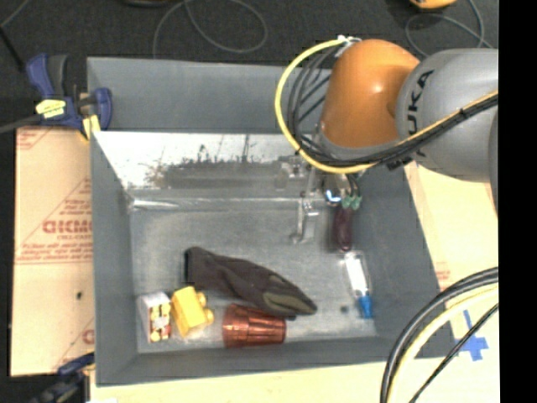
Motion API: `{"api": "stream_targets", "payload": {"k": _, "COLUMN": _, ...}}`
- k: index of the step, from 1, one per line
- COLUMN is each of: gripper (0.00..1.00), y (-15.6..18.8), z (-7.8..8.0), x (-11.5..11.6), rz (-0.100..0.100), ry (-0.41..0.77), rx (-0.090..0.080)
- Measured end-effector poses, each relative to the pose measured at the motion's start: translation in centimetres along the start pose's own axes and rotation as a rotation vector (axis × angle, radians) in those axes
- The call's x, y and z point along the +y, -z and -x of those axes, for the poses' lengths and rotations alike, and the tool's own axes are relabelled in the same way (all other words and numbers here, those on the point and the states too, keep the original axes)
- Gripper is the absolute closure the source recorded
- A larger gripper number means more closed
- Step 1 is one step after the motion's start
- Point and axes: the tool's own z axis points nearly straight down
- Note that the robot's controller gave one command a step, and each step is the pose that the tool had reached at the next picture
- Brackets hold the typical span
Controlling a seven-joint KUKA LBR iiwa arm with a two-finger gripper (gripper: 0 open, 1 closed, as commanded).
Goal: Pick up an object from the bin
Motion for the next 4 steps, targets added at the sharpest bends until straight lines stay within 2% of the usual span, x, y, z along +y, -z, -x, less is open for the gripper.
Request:
{"api": "stream_targets", "payload": {"k": 1, "gripper": 0.00, "y": -4.6, "z": -1.4, "x": 2.5, "rz": 0.005, "ry": -0.056, "rx": 0.002}}
{"api": "stream_targets", "payload": {"k": 2, "gripper": 0.00, "y": -7.1, "z": -2.8, "x": 4.7, "rz": 0.002, "ry": -0.255, "rx": 0.004}}
{"api": "stream_targets", "payload": {"k": 3, "gripper": 0.00, "y": -8.6, "z": -1.9, "x": 5.3, "rz": 0.003, "ry": -0.208, "rx": -0.001}}
{"api": "stream_targets", "payload": {"k": 4, "gripper": 0.00, "y": -9.9, "z": -3.9, "x": 5.3, "rz": 0.003, "ry": -0.467, "rx": 0.001}}
